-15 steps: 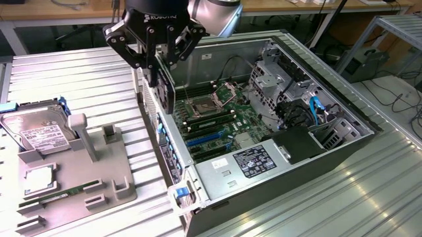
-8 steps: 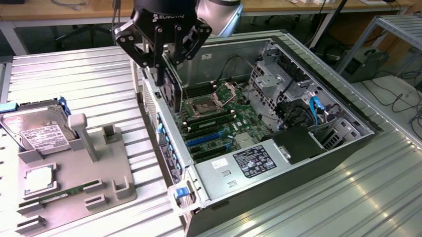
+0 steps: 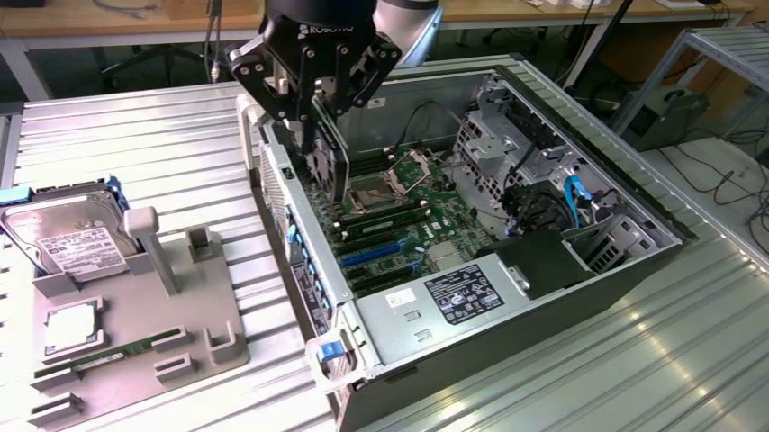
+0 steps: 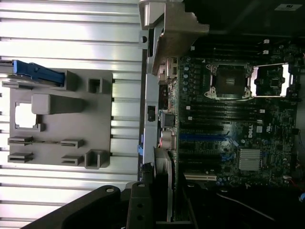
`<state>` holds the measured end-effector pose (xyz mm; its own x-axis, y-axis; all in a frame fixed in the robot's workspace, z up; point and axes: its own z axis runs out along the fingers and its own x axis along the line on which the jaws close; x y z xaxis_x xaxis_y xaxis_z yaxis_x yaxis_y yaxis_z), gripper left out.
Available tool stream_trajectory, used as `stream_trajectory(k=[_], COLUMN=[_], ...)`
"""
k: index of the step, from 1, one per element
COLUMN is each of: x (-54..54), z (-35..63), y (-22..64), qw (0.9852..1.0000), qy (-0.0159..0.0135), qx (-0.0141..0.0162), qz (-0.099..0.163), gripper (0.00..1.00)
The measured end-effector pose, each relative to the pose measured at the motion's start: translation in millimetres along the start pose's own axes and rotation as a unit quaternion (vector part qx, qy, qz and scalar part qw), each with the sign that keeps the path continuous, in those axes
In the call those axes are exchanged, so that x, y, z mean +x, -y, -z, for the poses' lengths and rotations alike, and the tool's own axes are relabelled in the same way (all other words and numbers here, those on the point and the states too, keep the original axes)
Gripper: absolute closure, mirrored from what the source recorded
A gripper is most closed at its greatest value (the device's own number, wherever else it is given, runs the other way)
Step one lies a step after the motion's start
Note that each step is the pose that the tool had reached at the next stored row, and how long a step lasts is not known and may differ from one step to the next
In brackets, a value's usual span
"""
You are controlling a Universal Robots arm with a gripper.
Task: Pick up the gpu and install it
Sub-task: 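Pick up the gpu and move the gpu toward the slot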
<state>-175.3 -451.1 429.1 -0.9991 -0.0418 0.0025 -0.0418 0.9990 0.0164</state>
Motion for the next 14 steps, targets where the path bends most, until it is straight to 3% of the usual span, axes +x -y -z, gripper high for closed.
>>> stream_trajectory(k=[14], x=[-18.2], z=[0.0], y=[0.8], qw=[1.0], qy=[0.0], qx=[0.0], qz=[0.0], gripper=[0.72])
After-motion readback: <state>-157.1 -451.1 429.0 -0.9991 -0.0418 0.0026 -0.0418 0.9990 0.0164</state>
